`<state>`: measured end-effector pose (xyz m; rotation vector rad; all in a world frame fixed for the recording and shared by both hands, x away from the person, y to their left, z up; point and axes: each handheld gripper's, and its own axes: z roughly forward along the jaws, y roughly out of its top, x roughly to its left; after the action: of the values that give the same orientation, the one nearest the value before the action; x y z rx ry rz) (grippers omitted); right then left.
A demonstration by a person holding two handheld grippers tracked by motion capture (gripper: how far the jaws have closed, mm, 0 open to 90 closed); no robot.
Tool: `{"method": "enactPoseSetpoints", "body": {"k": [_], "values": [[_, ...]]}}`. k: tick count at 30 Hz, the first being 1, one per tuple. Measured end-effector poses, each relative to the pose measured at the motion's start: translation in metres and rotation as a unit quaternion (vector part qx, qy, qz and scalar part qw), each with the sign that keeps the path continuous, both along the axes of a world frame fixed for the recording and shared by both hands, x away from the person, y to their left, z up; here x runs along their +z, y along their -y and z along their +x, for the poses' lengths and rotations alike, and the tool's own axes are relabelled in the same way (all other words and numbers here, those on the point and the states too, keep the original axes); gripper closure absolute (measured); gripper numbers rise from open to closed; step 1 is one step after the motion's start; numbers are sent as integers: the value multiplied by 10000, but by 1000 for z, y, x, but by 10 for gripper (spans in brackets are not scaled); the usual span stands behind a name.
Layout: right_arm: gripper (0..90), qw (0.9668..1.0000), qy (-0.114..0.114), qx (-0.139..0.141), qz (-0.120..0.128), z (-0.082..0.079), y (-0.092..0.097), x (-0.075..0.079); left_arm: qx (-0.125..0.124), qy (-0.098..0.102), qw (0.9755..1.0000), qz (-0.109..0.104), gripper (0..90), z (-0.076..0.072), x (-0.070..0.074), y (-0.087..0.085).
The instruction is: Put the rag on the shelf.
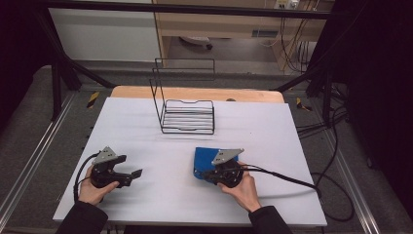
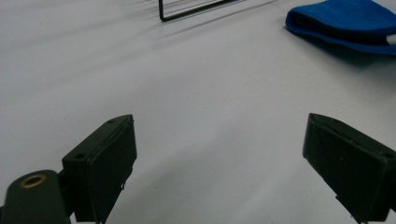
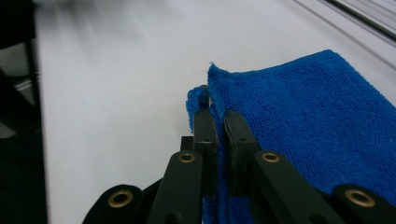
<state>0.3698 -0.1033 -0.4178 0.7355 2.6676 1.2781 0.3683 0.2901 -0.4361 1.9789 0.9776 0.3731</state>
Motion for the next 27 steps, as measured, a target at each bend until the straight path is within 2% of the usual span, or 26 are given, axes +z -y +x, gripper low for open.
{"method": "enactPoseSetpoints", "body": {"k": [3, 5, 11, 13, 16, 18, 21, 24, 27], "values": [[855, 9999, -2, 129, 22, -4, -5, 2, -3, -2, 10000, 3, 98, 0, 0, 0], [855, 9993, -93, 327, 132, -11, -13, 4, 0, -4, 10000, -2, 98, 0, 0, 0], [830, 9985, -221, 505, -40, -17, -21, -7, -14, -19, 10000, 5, 98, 0, 0, 0], [781, 9982, -289, 519, -51, -16, -22, -9, -18, -23, 10000, 7, 97, 0, 0, 0], [614, 9987, -192, 447, 148, -15, -19, -1, -16, -22, 10000, 7, 97, 0, 0, 0], [536, 9990, -32, 366, 238, -14, -14, 6, -17, -23, 10000, 5, 97, 0, 0, 0], [441, 9990, 91, 104, 418, -10, 0, 13, -20, -24, 10000, 7, 97, 0, 0, 0], [418, 9981, 268, -294, 466, -4, 17, 16, -16, -34, 10000, 5, 98, 0, 0, 1], [431, 9941, 326, -964, 369, 8, 37, 12, -29, -54, 10000, 23, 98, 0, -1, 1]]}}
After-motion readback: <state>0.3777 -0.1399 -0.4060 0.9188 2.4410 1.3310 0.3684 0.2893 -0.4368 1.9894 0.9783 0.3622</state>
